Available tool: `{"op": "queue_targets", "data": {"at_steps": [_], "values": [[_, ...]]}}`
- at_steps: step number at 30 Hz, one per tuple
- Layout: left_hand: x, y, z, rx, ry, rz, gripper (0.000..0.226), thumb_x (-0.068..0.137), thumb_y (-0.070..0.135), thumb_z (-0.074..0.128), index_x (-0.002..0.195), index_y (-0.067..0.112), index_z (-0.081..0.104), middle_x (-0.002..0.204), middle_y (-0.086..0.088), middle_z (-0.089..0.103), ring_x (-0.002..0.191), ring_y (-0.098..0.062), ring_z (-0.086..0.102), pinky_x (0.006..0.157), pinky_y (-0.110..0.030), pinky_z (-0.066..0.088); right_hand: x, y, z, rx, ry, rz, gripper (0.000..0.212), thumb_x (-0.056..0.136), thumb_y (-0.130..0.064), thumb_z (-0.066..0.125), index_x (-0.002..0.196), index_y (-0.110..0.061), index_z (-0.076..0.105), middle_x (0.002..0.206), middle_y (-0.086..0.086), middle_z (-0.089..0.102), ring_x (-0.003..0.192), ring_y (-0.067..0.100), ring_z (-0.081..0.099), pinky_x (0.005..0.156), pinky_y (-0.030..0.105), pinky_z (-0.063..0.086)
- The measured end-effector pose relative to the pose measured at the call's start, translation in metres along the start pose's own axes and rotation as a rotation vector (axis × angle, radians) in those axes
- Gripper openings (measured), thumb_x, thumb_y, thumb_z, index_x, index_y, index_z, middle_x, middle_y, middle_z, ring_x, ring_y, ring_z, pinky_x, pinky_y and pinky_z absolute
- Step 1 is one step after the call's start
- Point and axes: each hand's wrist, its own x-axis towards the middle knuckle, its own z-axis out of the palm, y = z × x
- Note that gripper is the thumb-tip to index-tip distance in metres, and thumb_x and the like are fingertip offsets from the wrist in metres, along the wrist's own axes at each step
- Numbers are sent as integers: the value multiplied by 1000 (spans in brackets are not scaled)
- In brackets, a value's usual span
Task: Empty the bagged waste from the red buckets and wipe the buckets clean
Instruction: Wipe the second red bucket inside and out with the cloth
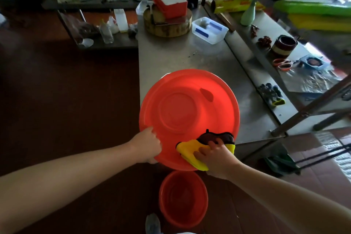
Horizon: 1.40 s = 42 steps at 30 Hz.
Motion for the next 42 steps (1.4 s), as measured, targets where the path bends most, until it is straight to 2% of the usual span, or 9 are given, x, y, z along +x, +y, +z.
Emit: {"op": "queue_targets", "data": {"at_steps": [5,9,13,17,23,29,32,35,42], "values": [[27,68,5,-299,7,-161,66,95,64,42,129,8,56,118,-16,64,106,-35,61,94,-45,41,7,-9,0,77,29,47,70,80,-48,70,140,-30,38,130,0,57,116,35,52,101,54,33],[37,78,2,-203,80,-173,55,80,74,60,96,24,73,85,2,73,75,-17,69,74,-30,52,8,-7,3,146,-1,81,76,79,-51,67,145,-33,33,136,-2,53,120,34,50,101,52,33],[32,59,9,-97,130,-105,52,73,78,65,84,28,73,68,7,70,58,-11,65,63,-23,48,1,14,8,100,-13,59,76,74,-49,67,142,-38,34,136,-3,51,122,33,50,104,51,31],[19,19,5,1,107,-32,35,86,61,59,84,28,70,74,6,72,64,-13,68,72,-26,50,-6,44,8,-22,-30,49,74,78,-47,66,144,-38,35,142,-2,50,126,33,46,109,53,25],[27,22,-4,-86,18,-49,42,98,48,46,119,14,60,108,-15,69,99,-33,65,98,-46,40,-2,43,13,17,-84,1,78,80,-51,63,150,-39,31,150,-6,44,133,34,41,110,55,24],[27,49,-3,-74,-13,-29,30,104,20,42,128,9,54,114,-20,68,103,-38,64,100,-48,42,12,45,15,190,-160,23,77,84,-68,52,153,-42,29,157,-10,39,142,28,35,115,52,22],[28,51,-3,-25,54,3,30,98,45,53,105,20,68,89,-7,74,79,-27,70,83,-36,53,30,33,15,328,-229,118,80,86,-83,31,155,-43,24,160,-8,33,145,30,29,115,55,17],[34,48,3,-44,141,-5,41,81,66,65,85,26,73,69,1,72,60,-18,66,66,-27,52,64,1,16,443,-180,226,73,92,-78,11,153,-41,29,160,-6,33,146,36,27,115,60,16],[39,61,26,-66,192,3,42,80,57,68,100,20,75,78,-4,73,67,-23,68,69,-30,56,146,-12,29,531,-90,293,55,101,-61,20,150,-40,34,155,0,38,142,41,32,113,64,21]]}}
